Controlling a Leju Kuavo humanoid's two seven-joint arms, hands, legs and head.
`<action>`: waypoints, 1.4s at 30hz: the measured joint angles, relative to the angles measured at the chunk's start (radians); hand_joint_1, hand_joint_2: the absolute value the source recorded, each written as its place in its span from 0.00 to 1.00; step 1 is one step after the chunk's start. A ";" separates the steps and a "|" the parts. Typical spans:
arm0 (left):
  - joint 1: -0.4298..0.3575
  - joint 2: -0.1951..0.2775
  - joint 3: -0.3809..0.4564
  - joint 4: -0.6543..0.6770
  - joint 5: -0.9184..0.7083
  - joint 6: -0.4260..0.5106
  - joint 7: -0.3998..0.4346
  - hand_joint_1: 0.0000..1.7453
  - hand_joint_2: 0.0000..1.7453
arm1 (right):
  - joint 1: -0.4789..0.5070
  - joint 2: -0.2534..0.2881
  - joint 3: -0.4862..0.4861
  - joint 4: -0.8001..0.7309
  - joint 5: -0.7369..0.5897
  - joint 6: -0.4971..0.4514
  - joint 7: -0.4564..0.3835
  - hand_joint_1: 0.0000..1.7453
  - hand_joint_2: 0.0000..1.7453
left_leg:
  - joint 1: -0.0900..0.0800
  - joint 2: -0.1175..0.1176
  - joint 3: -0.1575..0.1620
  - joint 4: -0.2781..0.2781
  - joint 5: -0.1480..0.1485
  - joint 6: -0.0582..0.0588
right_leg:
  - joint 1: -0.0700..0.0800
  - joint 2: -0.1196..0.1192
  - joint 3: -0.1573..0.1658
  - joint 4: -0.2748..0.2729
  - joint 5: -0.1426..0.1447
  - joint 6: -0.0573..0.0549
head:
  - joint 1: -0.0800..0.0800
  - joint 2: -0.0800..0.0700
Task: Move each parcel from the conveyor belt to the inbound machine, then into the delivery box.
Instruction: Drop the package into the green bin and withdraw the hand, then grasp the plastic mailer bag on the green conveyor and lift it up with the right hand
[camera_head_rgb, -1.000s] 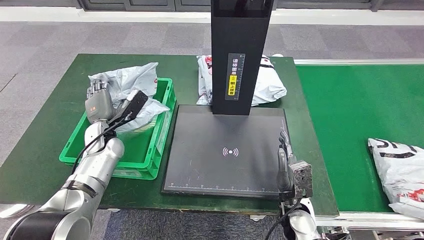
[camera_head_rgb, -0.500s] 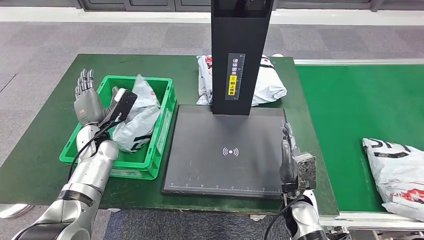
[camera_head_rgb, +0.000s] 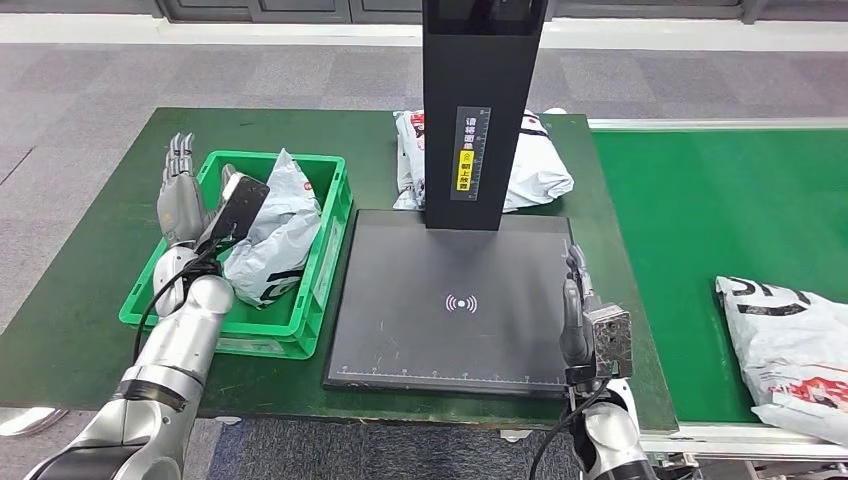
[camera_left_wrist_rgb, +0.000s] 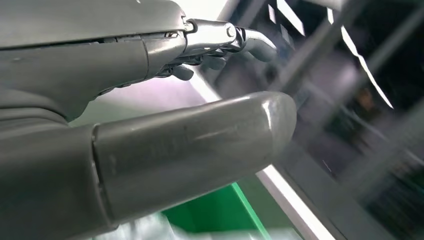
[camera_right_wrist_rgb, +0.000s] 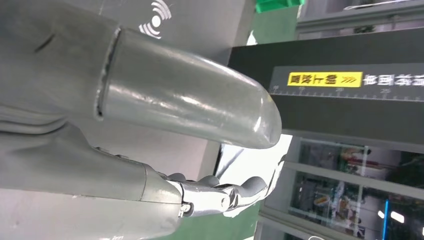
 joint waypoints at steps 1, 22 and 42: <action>0.001 -0.006 0.000 -0.010 0.061 -0.057 -0.027 0.00 0.00 | 0.001 0.000 -0.005 0.000 0.012 0.002 0.005 0.00 0.00 | 0.000 0.000 0.000 0.000 0.000 0.000 | 0.000 0.000 0.000 0.000 0.000 0.000 | 0.000 0.000; 0.134 -0.221 -0.202 -0.130 0.676 -0.490 -0.257 0.00 1.00 | -0.235 -0.099 -0.273 0.281 0.270 -0.221 0.104 0.00 1.00 | -0.002 0.000 -0.001 0.002 0.000 0.002 | -0.002 0.000 0.000 -0.001 0.002 0.003 | 0.000 0.000; 0.143 -0.238 -0.308 0.002 0.675 -0.415 -0.285 0.00 1.00 | -0.287 -0.233 -0.361 0.533 0.419 -0.280 0.180 0.00 1.00 | -0.002 0.001 -0.003 0.002 -0.001 0.004 | -0.002 0.001 -0.002 -0.001 0.002 0.004 | 0.000 0.000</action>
